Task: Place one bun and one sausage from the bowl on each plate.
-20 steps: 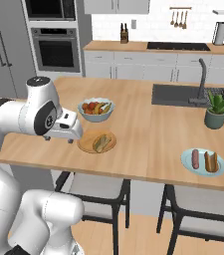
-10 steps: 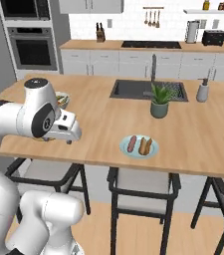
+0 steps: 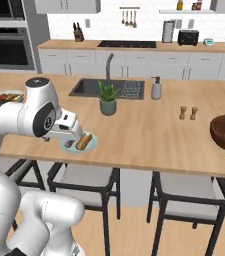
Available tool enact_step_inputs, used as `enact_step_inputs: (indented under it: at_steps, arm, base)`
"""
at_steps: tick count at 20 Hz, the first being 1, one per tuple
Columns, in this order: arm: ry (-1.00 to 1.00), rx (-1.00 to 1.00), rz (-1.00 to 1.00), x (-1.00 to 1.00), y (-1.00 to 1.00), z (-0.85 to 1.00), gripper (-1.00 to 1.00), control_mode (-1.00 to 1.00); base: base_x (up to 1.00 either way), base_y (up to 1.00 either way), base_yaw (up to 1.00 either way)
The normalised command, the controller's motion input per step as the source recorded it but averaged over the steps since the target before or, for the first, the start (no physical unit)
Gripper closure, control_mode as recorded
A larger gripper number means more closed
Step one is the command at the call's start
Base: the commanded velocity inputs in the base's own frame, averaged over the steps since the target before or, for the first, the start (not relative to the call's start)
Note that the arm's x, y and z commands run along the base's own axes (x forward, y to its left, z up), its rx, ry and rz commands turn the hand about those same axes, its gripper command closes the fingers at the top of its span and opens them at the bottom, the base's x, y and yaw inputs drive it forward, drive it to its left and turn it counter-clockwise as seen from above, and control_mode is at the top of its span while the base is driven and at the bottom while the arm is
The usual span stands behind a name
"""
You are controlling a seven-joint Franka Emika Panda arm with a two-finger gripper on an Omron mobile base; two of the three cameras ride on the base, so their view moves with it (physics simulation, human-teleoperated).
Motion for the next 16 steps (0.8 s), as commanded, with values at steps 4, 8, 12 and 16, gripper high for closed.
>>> enact_step_inputs:
  at_steps: [4,8,12,16]
  arm:
    - [0.0,0.0,0.0,0.0,0.0,0.0,-1.0,1.0]
    - [0.0,0.0,0.0,0.0,0.0,0.0,-1.0,1.0]
    - [0.0,0.0,0.0,0.0,0.0,0.0,-1.0,1.0]
    - [0.0,0.0,0.0,0.0,0.0,0.0,-1.0,1.0]
  base:
    - [0.15,-1.0,0.0]
    - [0.28,-1.0,0.0]
    - [0.3,-1.0,0.0]
    - [0.36,-0.94,0.0]
